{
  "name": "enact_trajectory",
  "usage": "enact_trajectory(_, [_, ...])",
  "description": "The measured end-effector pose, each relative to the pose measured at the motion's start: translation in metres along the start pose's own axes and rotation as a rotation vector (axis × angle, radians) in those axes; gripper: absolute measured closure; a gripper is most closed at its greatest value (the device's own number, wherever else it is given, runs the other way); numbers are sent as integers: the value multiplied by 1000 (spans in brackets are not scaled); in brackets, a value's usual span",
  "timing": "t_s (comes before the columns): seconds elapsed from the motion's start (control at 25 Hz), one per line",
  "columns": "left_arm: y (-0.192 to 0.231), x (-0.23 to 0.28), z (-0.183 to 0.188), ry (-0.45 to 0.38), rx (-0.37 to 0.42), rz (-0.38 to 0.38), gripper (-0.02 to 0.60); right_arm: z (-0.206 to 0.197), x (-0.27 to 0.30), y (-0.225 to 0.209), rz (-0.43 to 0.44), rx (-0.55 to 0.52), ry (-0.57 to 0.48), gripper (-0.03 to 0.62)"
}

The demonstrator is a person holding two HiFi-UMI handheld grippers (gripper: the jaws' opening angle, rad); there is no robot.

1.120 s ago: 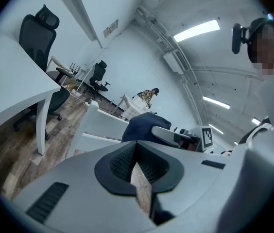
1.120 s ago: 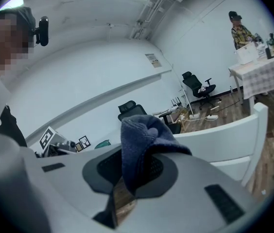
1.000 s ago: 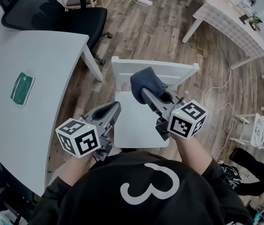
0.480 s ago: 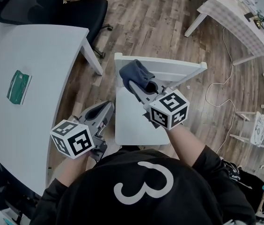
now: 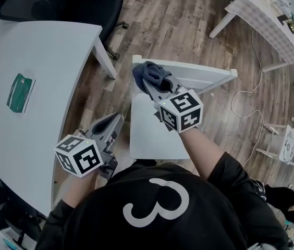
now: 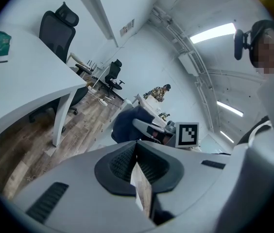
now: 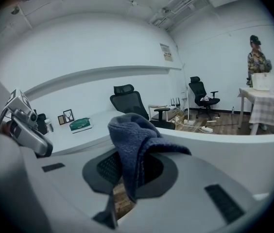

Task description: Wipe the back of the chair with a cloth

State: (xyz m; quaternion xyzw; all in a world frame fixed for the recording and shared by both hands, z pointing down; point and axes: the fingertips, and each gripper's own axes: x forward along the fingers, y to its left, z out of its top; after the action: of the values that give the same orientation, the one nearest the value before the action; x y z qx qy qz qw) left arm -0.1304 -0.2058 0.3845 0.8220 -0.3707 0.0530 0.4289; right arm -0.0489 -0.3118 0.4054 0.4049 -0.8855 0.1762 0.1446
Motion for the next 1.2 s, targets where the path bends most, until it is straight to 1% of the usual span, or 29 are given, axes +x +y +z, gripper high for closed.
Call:
enact_trajectory(0.2, [5, -5, -1, -6, -10, 13, 568, 1, 11, -6, -41, 33, 2, 543])
enact_trajectory(0.36, [8, -6, -3, -6, -19, 18, 568, 0, 16, -8, -67, 17, 0, 543])
enact_trajectory(0.92, [7, -2, -1, -1, -13, 16, 568, -2, 16, -11, -80, -23, -2, 543])
enact_trajectory(1.2, [0, 9, -2, 14, -3, 1, 568, -7, 8, -22, -95, -13, 1, 543])
